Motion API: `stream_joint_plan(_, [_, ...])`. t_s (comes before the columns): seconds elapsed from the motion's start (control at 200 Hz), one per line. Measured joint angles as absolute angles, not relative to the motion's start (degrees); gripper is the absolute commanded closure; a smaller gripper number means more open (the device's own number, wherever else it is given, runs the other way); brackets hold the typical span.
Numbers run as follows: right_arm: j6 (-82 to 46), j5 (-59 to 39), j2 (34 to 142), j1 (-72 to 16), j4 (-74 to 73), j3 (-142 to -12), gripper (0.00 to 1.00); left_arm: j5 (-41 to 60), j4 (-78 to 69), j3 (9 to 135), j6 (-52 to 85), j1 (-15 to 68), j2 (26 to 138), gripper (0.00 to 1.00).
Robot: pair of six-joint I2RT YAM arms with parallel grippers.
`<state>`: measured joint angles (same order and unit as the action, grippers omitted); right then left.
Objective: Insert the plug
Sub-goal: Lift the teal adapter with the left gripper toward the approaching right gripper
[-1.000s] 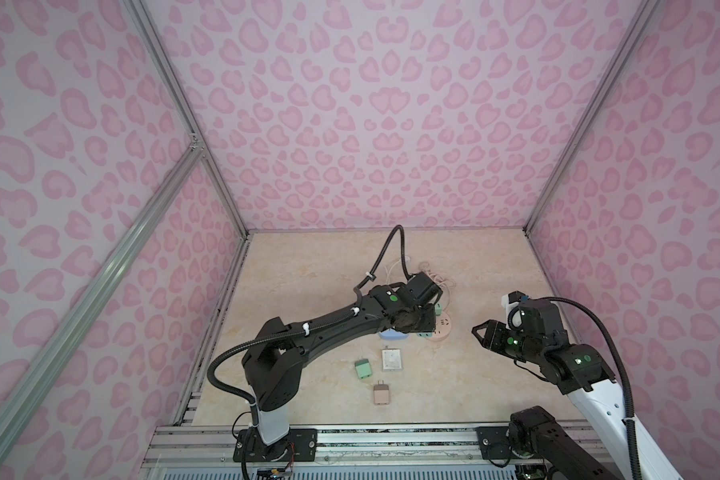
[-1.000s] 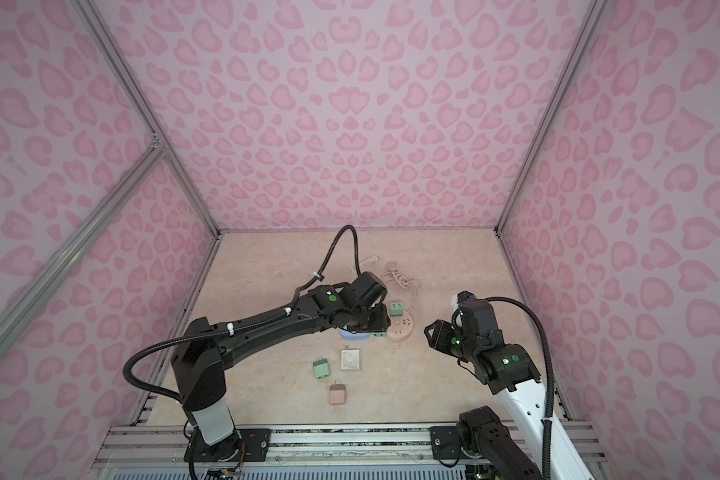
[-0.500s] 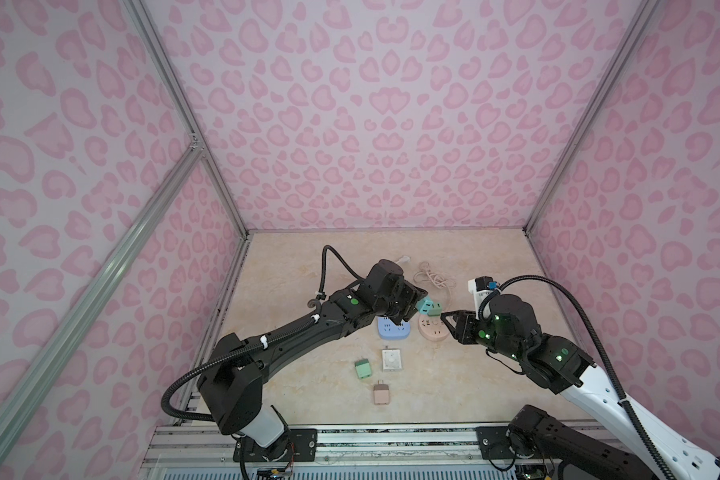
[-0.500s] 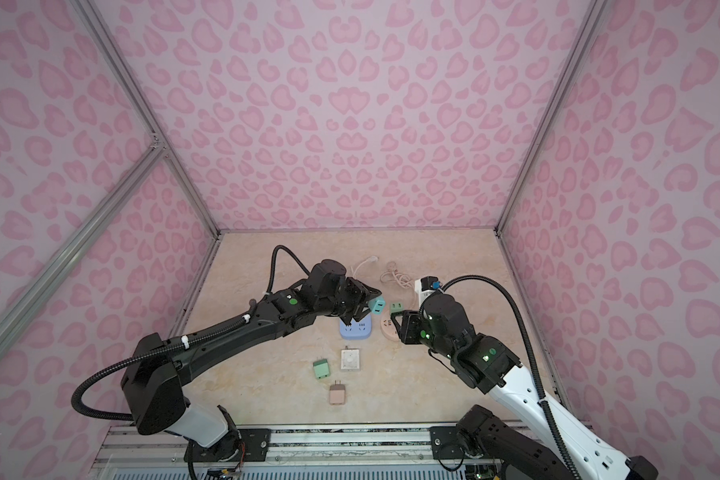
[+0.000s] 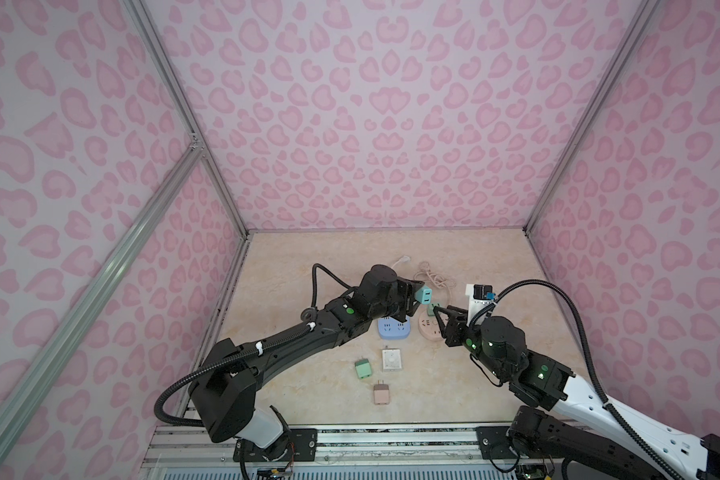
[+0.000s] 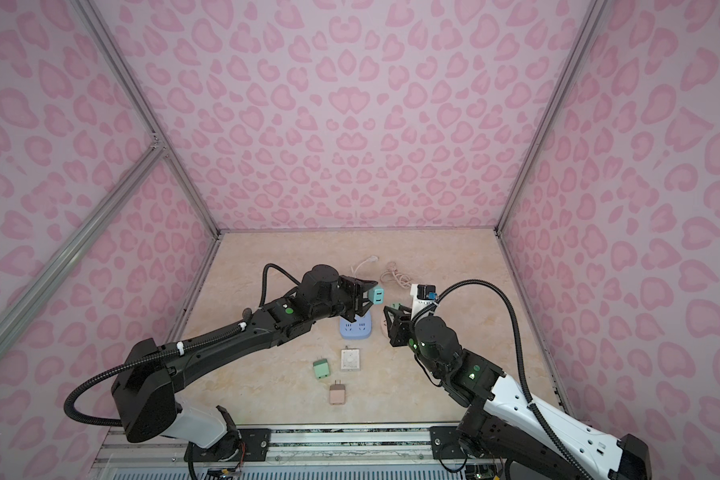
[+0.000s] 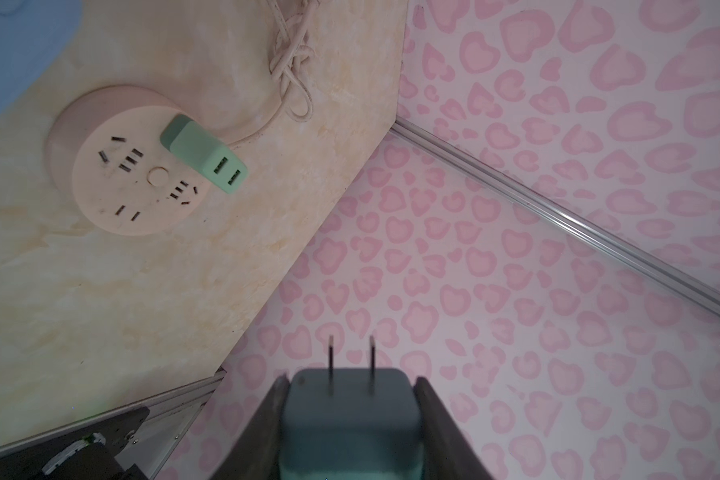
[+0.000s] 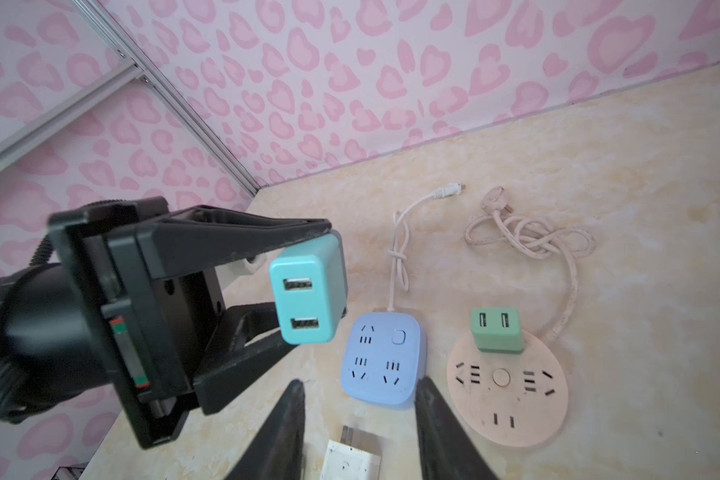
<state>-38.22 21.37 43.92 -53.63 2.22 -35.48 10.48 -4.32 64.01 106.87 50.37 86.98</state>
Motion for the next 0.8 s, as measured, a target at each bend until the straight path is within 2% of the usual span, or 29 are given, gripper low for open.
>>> stream_joint_plan(0.285, [-35.64,21.45,46.22,-53.74,-4.08,-36.12,0.67,10.28,-7.46,61.91,109.47,50.37,86.98,0.98])
stream_joint_plan(0.8, [-34.83,20.56,52.21,-54.04,-3.99,-39.42,0.67,10.15,-11.57,60.31,110.21,50.35,86.28,0.98])
